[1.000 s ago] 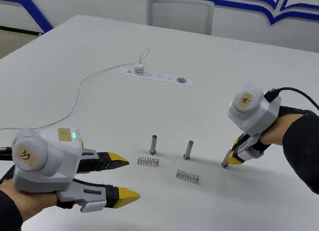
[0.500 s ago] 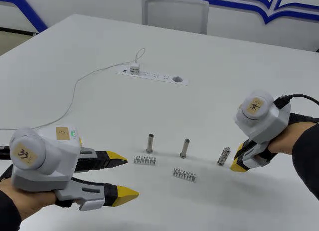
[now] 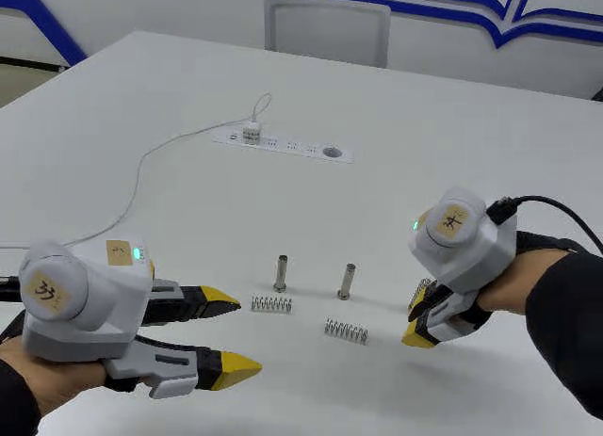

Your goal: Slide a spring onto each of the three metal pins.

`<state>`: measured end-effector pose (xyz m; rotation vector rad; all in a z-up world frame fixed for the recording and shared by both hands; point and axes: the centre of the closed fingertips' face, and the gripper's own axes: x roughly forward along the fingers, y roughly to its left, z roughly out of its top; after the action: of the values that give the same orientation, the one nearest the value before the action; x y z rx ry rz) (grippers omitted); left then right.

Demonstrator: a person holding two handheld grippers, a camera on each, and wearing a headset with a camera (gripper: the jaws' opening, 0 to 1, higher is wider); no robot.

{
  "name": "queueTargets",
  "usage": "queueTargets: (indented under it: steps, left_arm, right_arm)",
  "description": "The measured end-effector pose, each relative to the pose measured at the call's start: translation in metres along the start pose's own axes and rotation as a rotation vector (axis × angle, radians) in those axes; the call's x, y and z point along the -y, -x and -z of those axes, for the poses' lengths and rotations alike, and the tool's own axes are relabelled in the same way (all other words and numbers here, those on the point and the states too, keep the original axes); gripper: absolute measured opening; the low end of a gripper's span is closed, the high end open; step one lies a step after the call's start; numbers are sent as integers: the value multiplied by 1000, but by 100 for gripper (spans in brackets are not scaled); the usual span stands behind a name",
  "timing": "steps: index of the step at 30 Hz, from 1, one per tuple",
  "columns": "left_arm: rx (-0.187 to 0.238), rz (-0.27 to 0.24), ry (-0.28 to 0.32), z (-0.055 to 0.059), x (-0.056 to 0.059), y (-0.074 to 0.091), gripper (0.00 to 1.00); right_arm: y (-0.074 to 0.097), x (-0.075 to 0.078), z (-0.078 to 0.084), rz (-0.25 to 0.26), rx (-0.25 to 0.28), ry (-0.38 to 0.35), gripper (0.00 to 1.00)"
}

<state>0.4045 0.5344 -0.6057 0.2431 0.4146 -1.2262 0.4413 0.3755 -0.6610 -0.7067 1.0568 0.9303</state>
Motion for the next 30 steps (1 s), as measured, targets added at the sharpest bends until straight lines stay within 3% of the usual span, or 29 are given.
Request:
queueTargets:
  steps: [14,30]
  left_arm:
    - [-5,4,-2,0,1,-2,44]
    - [-15,7,0,4,0,-2,43]
  right_arm:
    - [-24,-11,-28,-46,35,83,17]
    - [-43,-11,-31,-75,5,109,13]
